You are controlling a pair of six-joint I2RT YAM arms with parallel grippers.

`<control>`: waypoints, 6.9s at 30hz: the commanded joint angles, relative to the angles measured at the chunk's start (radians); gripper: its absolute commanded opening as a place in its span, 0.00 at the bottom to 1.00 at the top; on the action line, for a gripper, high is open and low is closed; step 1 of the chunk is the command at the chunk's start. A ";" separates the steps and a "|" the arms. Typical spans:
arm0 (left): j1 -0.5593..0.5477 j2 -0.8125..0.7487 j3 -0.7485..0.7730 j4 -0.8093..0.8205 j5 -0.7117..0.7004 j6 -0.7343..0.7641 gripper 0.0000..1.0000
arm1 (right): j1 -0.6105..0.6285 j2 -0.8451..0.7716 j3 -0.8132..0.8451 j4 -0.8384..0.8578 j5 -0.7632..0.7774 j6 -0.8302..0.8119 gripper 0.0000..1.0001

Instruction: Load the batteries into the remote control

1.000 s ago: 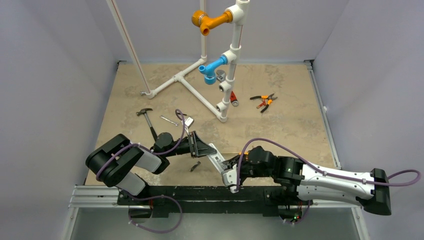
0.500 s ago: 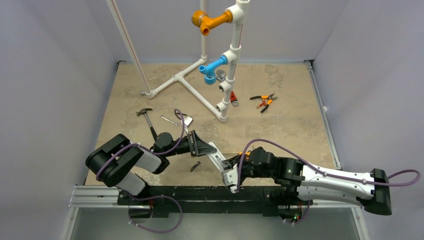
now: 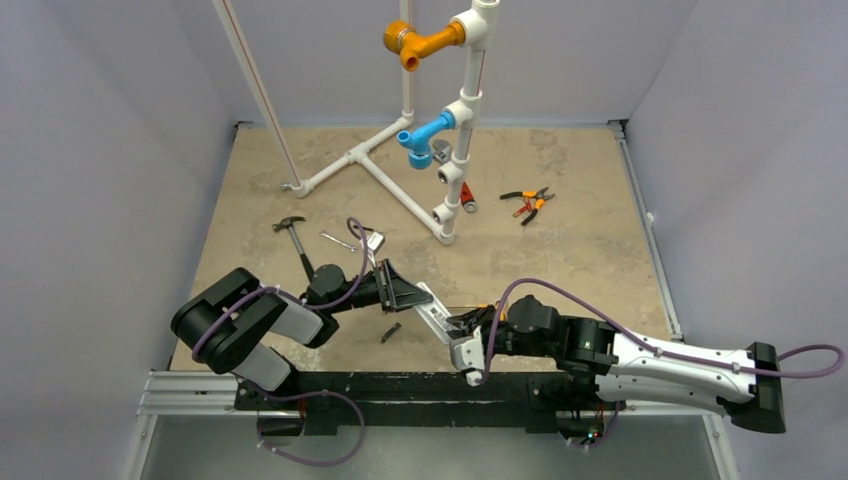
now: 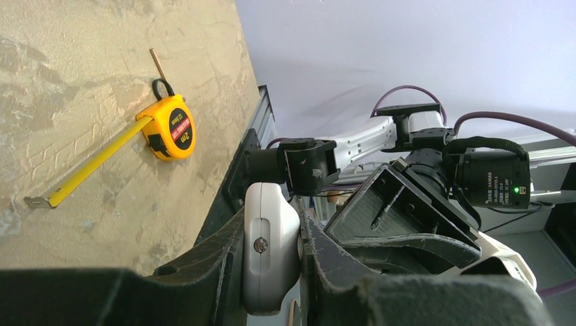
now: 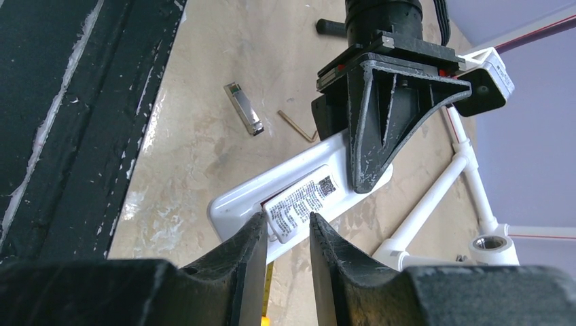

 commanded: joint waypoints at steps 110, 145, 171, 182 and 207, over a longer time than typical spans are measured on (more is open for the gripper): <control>0.050 0.071 0.072 0.022 0.128 -0.009 0.00 | -1.097 0.922 0.539 0.084 0.248 1.397 0.30; 0.051 0.070 0.069 0.093 0.145 -0.036 0.00 | -1.091 1.271 0.789 -0.054 0.348 1.392 0.26; 0.050 0.041 0.078 0.067 0.143 -0.029 0.00 | -0.834 0.934 0.474 -0.110 0.372 1.188 0.00; 0.051 0.060 0.104 0.062 0.144 -0.033 0.00 | -0.811 0.851 0.296 -0.169 0.321 1.248 0.16; 0.050 0.045 0.085 0.061 0.126 -0.026 0.00 | -0.781 0.844 0.245 -0.295 0.315 1.325 0.22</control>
